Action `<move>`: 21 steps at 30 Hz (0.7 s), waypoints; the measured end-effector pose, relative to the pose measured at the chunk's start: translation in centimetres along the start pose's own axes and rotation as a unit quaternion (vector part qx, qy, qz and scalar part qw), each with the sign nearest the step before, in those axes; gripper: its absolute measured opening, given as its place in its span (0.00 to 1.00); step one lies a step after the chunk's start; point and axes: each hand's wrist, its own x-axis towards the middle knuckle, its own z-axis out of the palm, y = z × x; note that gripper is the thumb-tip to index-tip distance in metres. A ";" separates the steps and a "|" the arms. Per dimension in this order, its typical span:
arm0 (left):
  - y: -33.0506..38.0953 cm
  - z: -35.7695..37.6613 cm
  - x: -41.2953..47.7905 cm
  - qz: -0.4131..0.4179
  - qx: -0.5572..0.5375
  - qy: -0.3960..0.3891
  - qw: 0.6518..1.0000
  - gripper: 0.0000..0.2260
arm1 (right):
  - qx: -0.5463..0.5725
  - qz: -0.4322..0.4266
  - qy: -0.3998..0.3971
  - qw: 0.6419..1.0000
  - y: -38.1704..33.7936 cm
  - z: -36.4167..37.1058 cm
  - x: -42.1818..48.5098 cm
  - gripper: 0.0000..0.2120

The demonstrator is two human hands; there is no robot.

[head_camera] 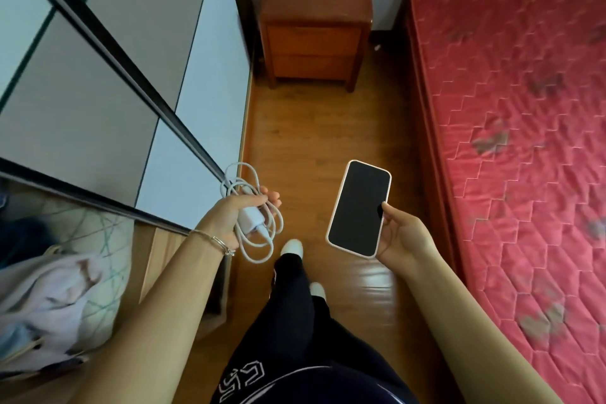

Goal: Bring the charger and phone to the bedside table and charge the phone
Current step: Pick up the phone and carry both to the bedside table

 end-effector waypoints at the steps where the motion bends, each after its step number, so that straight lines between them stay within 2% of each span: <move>1: 0.7 0.1 0.7 -0.001 -0.001 0.003 1.000 0.04 | 0.003 0.000 -0.001 1.000 -0.5 0.4 0.7 0.13; 6: 4.9 0.7 4.6 -0.015 0.005 0.010 1.000 0.04 | 0.006 0.006 -0.007 1.000 -3.5 3.3 4.7 0.13; 9: 8.4 1.0 7.5 -0.022 0.008 0.012 1.000 0.10 | 0.013 -0.003 -0.004 1.000 -5.8 5.7 7.6 0.13; 14: 14.9 1.4 11.9 -0.017 0.020 0.022 0.999 0.06 | 0.012 -0.016 -0.005 1.000 -9.7 10.1 11.6 0.13; 21: 21.2 2.5 17.4 -0.014 0.001 0.016 1.000 0.06 | -0.001 -0.029 0.008 1.000 -14.1 14.6 16.2 0.15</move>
